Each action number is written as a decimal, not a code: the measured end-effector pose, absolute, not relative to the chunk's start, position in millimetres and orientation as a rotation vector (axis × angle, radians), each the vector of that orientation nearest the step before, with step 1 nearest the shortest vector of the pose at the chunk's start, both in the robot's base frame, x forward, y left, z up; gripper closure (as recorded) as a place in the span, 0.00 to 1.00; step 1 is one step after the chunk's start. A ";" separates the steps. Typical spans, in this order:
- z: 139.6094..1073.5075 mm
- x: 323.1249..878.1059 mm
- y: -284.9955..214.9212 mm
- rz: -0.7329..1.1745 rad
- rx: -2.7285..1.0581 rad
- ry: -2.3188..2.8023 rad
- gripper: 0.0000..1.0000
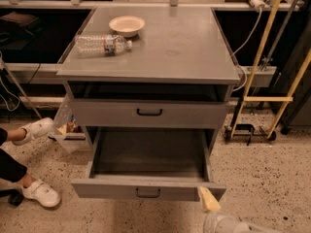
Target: Open middle drawer
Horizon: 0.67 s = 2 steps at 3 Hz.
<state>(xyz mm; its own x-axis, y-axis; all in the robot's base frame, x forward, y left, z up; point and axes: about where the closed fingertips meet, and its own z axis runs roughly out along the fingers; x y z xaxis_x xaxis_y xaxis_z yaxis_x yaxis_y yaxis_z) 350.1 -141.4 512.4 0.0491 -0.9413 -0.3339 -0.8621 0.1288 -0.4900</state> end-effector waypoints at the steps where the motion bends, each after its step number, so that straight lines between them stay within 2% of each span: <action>1: 530.7 357.4 -119.0 -0.168 -1.838 1.754 0.00; 2: 531.3 357.9 -119.0 -0.170 -1.838 1.753 0.00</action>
Offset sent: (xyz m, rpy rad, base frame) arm 0.0074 0.0210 0.0180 -0.0390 0.0052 0.0806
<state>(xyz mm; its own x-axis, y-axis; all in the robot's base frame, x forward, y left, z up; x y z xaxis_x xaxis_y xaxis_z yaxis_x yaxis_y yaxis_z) 357.9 -119.0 531.3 0.1253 -0.9461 -0.2987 -0.8710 0.0392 -0.4897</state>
